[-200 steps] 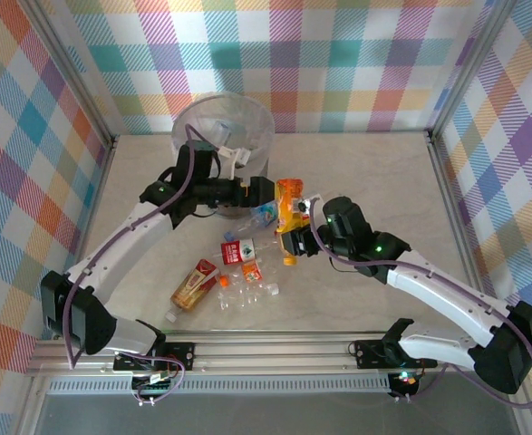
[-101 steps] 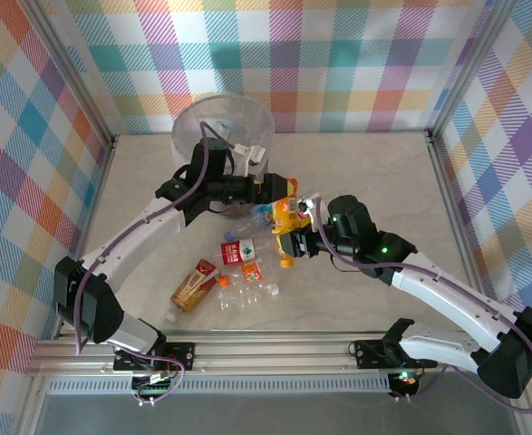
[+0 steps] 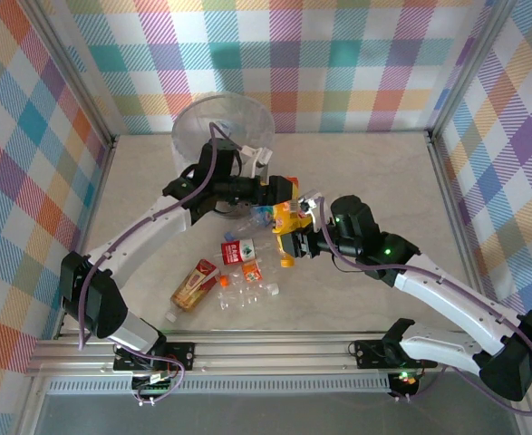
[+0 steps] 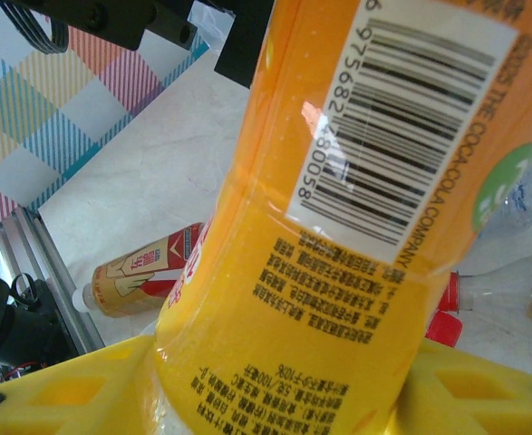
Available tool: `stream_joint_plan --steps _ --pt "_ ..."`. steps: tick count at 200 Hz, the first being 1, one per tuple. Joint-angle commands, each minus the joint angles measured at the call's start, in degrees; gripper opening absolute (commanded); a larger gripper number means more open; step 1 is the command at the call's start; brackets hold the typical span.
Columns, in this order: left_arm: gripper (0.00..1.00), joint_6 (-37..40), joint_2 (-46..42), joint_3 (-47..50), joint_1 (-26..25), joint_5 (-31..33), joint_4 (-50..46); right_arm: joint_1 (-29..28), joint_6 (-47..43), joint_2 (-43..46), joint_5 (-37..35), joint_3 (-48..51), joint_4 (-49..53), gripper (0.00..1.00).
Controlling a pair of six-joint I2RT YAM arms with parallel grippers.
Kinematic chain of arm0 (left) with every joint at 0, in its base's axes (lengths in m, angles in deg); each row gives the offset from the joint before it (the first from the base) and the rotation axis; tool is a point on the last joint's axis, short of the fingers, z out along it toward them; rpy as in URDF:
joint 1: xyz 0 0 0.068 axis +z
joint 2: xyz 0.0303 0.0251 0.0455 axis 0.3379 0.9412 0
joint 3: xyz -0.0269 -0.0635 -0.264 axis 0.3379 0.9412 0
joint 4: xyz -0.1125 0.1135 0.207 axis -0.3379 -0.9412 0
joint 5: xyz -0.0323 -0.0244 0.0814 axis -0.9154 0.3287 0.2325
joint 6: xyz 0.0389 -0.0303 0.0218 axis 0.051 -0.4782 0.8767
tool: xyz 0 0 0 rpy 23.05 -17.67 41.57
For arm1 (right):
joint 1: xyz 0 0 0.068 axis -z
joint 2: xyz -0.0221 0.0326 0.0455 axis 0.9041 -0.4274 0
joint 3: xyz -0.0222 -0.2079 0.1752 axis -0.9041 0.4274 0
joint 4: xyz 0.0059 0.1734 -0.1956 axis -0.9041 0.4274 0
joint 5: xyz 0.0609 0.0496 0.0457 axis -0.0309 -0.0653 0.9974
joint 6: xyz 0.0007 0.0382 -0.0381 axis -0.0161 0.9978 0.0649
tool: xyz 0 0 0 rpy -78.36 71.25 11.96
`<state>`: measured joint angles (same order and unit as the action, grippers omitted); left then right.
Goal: Put the plastic bottles in the bin
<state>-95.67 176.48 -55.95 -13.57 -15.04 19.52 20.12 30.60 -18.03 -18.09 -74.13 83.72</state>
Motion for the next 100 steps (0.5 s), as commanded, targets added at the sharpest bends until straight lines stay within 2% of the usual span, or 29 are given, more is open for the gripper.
stream_joint_plan --steps 1,45,65,80,100 --pt "0.78 0.5 0.4 -2.0 -0.5 -0.5 -0.4 0.3 -1.0 0.4 1.1 -0.7 -2.6 0.58" --pt "0.66 0.6 0.0 -3.3 -0.7 -0.4 -0.4 0.3 -1.1 -0.3 1.0 -0.7 -2.5 0.59" --pt "0.60 1.2 -0.2 -4.4 -0.7 0.2 -3.6 0.3 -1.1 -0.2 0.8 -0.7 -2.5 0.61" --pt "0.57 2.0 -0.3 -5.6 -0.7 1.1 -5.1 0.3 -1.1 0.3 0.7 -0.7 -2.3 0.66" --pt "0.56 3.2 -0.1 -7.7 -0.7 1.9 -7.2 0.3 -1.3 1.4 0.3 -0.8 -1.6 0.78"
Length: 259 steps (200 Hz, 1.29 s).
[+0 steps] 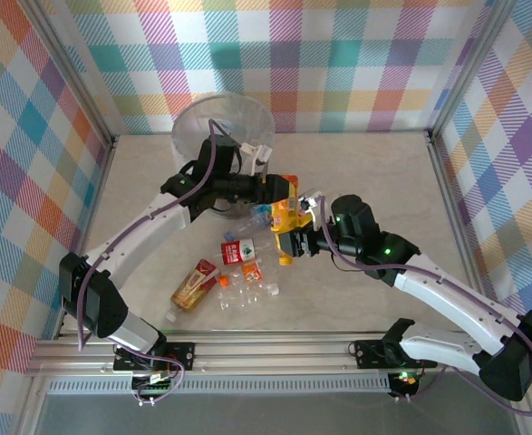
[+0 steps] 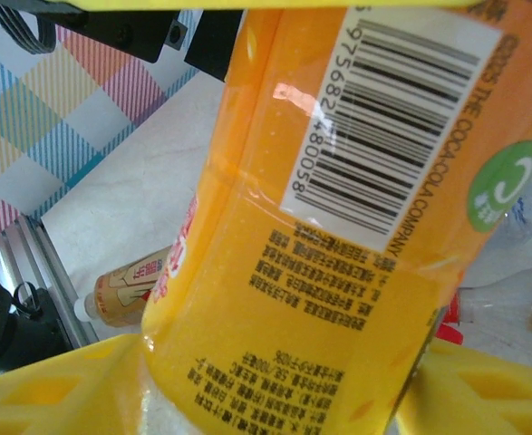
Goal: Put the plastic bottles in the bin
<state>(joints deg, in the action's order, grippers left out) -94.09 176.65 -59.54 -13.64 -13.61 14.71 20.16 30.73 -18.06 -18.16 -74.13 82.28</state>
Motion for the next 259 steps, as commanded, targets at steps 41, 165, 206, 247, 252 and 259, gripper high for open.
stream_joint_plan --steps 41,165,206,247,252,259 --pt "0.57 4.9 0.6 -11.5 1.0 3.0 -8.3 0.2 -1.3 5.9 -1.5 -0.6 1.5 0.94" --pt "0.59 12.7 12.9 -50.2 11.9 19.7 -21.0 0.2 -5.0 11.3 -6.9 -3.9 5.6 1.00" --pt "0.59 15.5 15.7 -57.6 15.0 25.4 -21.0 0.2 -5.7 12.3 -6.8 -3.8 7.2 1.00" --pt "0.60 21.8 18.4 -59.5 16.7 30.8 -22.6 0.3 -4.6 13.1 -7.5 -2.1 6.8 1.00" --pt "0.60 22.5 18.8 -59.5 16.9 31.1 -22.8 0.2 -4.4 13.3 -7.7 -1.9 6.7 1.00" --pt "0.60 23.4 19.4 -59.5 17.2 31.3 -23.2 0.2 -4.0 13.3 -8.0 -1.5 6.4 1.00"
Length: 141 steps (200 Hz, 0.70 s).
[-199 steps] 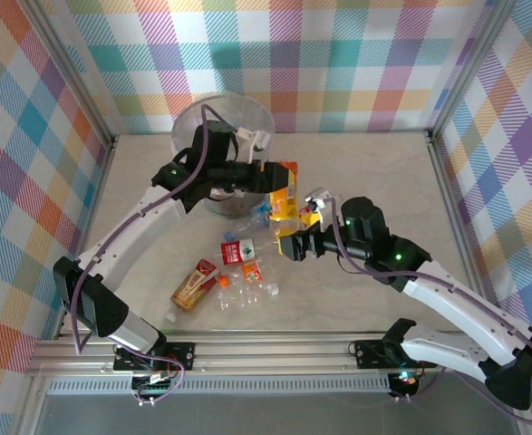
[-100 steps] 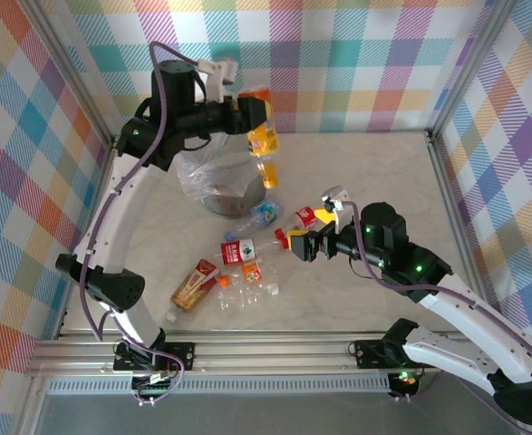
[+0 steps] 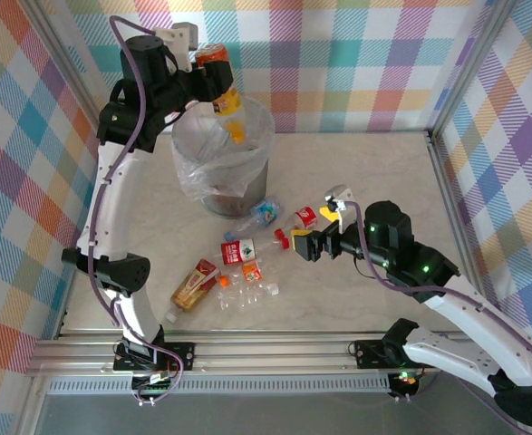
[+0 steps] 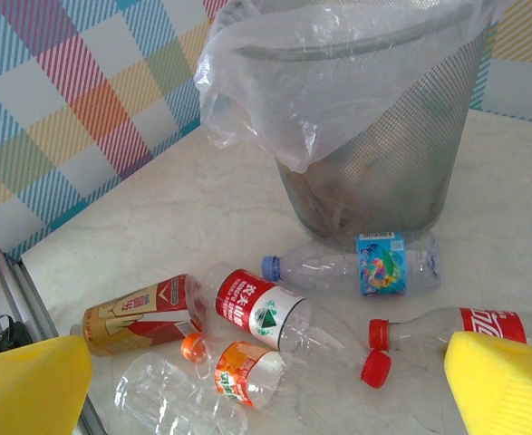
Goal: Put the plastic bottles in the bin
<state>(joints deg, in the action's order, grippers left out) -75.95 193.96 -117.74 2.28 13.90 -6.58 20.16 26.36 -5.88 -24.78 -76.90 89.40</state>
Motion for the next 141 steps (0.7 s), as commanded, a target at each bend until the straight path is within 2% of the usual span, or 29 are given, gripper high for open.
stream_joint_plan --steps 1,52,98,141 --pt "0.60 5.4 2.2 -1.3 1.3 3.7 -1.9 0.2 0.4 1.1 -1.4 1.3 -0.8 1.00" --pt "0.60 10.3 6.8 -1.3 1.7 -0.7 -5.7 0.2 2.5 1.5 -4.2 3.9 -2.6 1.00" --pt "0.60 10.6 11.3 -1.3 1.6 -5.0 -9.7 0.2 1.6 -0.2 -4.6 2.7 -1.0 1.00" --pt "0.60 10.9 14.9 -1.0 1.5 -6.4 -13.0 0.2 1.8 -0.4 -4.8 2.9 -0.6 1.00"
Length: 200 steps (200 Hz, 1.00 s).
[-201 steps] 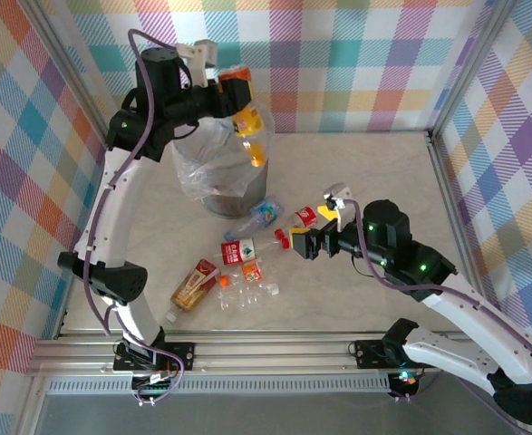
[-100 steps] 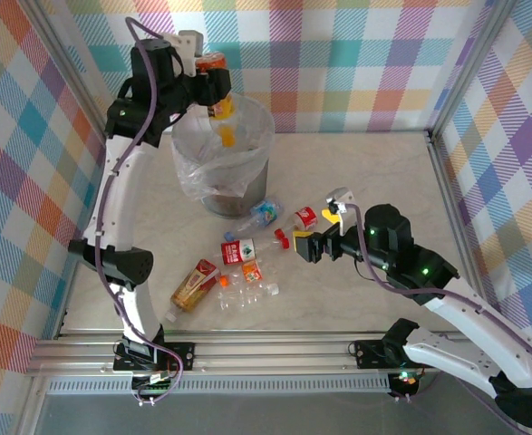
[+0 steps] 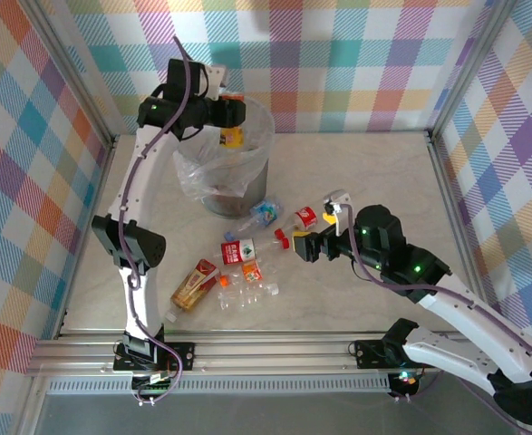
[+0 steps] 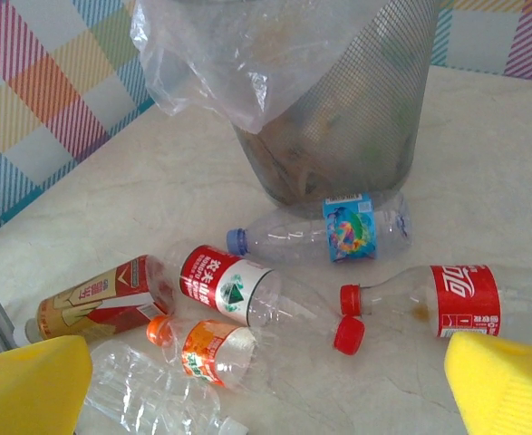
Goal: Put the plastic bottles in the bin
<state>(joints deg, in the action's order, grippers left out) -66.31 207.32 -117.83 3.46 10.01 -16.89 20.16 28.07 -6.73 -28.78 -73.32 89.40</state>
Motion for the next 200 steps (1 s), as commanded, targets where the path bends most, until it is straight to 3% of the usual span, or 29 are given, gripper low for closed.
stream_joint_plan --steps 1,81,149,164,200 --pt "0.60 1.2 1.6 -0.9 0.3 -2.5 -2.7 0.2 0.1 0.4 -0.9 -0.7 -0.7 1.00" --pt "0.67 0.4 3.4 5.3 -0.5 -2.5 -2.6 0.2 4.3 -3.2 -3.1 -0.3 -0.6 1.00" --pt "0.89 -0.9 1.1 5.7 -0.5 -2.3 -2.0 0.4 10.8 -6.3 -10.1 -1.2 3.0 1.00" --pt "1.00 -1.6 -0.4 5.7 -0.5 -2.1 -1.7 0.7 13.7 -7.2 -11.5 -1.4 3.8 1.00" --pt "1.00 -2.5 -5.0 6.8 -0.5 -3.0 -0.9 3.0 21.2 -10.2 -13.0 -1.4 5.7 0.98"
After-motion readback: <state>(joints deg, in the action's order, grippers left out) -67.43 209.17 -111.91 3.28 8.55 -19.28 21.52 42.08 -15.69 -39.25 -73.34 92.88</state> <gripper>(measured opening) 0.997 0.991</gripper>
